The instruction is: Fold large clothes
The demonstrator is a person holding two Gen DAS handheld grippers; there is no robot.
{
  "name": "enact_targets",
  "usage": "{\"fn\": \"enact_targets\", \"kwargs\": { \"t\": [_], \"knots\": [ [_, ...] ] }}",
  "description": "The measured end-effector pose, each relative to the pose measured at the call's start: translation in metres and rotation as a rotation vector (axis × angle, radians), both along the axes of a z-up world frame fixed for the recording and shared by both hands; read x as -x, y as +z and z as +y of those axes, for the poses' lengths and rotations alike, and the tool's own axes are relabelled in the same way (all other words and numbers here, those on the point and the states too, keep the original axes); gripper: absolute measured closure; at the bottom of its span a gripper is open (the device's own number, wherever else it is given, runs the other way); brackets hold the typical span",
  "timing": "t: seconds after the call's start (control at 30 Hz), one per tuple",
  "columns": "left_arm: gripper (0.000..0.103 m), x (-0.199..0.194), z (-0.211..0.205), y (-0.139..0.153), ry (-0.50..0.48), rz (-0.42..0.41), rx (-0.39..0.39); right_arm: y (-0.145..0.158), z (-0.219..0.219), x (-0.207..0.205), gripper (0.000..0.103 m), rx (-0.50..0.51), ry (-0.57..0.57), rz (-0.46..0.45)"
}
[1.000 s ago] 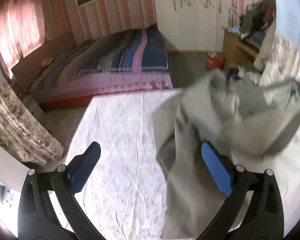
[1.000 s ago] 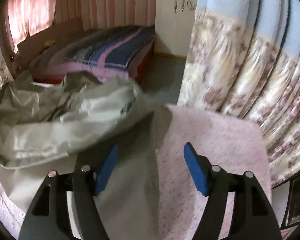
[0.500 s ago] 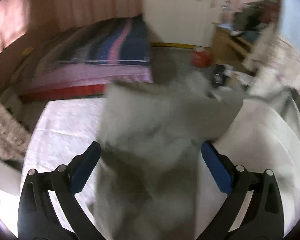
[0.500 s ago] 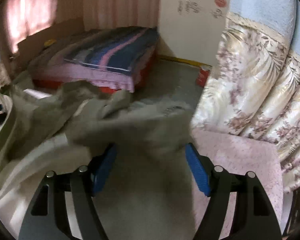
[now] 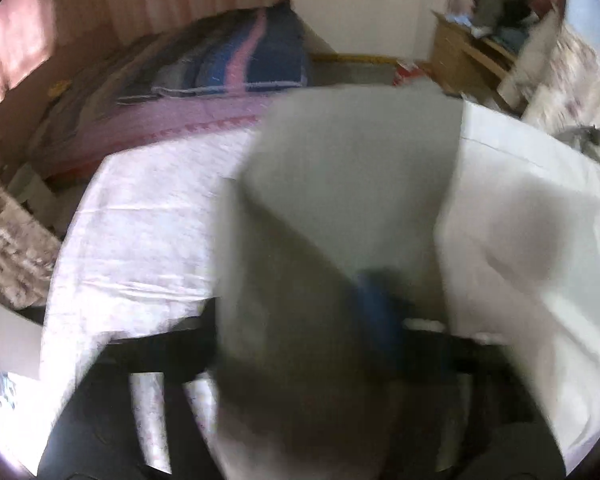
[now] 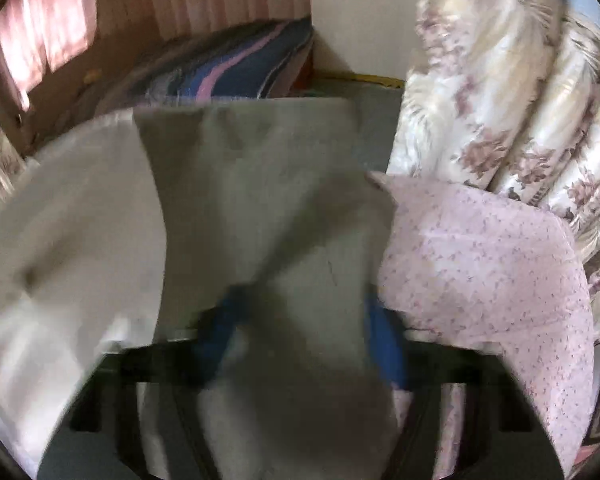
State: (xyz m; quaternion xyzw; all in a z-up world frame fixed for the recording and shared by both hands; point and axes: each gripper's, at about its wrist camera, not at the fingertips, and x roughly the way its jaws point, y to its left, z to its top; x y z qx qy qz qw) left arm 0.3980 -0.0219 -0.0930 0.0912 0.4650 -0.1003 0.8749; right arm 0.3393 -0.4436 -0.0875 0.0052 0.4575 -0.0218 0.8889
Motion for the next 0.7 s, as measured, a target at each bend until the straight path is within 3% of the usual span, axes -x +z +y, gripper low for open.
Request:
{"fn": "enact_targets", "kwargs": {
  "t": [0.03, 0.07, 0.13, 0.23, 0.27, 0.33, 0.43, 0.5, 0.53, 0.57, 0.6, 0.67, 0.7],
  "knots": [
    [0.082, 0.0, -0.001, 0.0, 0.02, -0.017, -0.02, 0.001, 0.004, 0.001, 0.093, 0.025, 0.007, -0.018],
    [0.098, 0.003, 0.004, 0.006, 0.032, -0.035, 0.01, 0.007, 0.007, 0.006, 0.096, 0.037, 0.014, -0.059],
    [0.1, 0.011, 0.023, 0.022, 0.068, -0.083, 0.123, 0.029, 0.003, 0.02, 0.099, 0.014, 0.008, -0.162],
    [0.098, 0.021, 0.064, 0.044, 0.14, -0.154, 0.305, 0.07, -0.026, 0.04, 0.1, -0.137, -0.054, -0.326],
    [0.098, 0.019, 0.074, 0.044, 0.162, -0.16, 0.331, 0.073, -0.033, 0.037, 0.1, -0.184, -0.064, -0.329],
    [0.098, 0.005, 0.077, 0.031, 0.186, -0.118, 0.3, 0.062, -0.047, 0.019, 0.1, -0.227, -0.104, -0.29],
    [0.094, -0.018, 0.077, -0.009, 0.211, 0.002, 0.26, 0.023, -0.06, -0.016, 0.099, -0.245, -0.153, -0.143],
    [0.087, -0.018, 0.071, -0.019, 0.193, 0.012, 0.183, -0.005, -0.057, -0.026, 0.091, -0.147, -0.17, -0.042],
    [0.082, -0.016, 0.068, -0.016, 0.185, -0.004, 0.126, -0.008, -0.055, -0.025, 0.083, -0.118, -0.169, -0.032],
    [0.07, -0.013, 0.066, -0.011, 0.191, -0.018, 0.076, -0.005, -0.053, -0.02, 0.077, -0.097, -0.169, -0.045],
    [0.06, -0.01, 0.065, -0.006, 0.199, -0.029, 0.052, 0.003, -0.052, -0.014, 0.074, -0.094, -0.163, -0.066],
    [0.048, 0.001, 0.068, 0.011, 0.206, -0.056, 0.031, 0.022, -0.046, 0.003, 0.048, -0.085, -0.14, -0.116],
    [0.042, 0.006, 0.068, 0.016, 0.198, -0.067, 0.031, 0.033, -0.041, 0.015, 0.046, -0.074, -0.122, -0.149]
  ]
}}
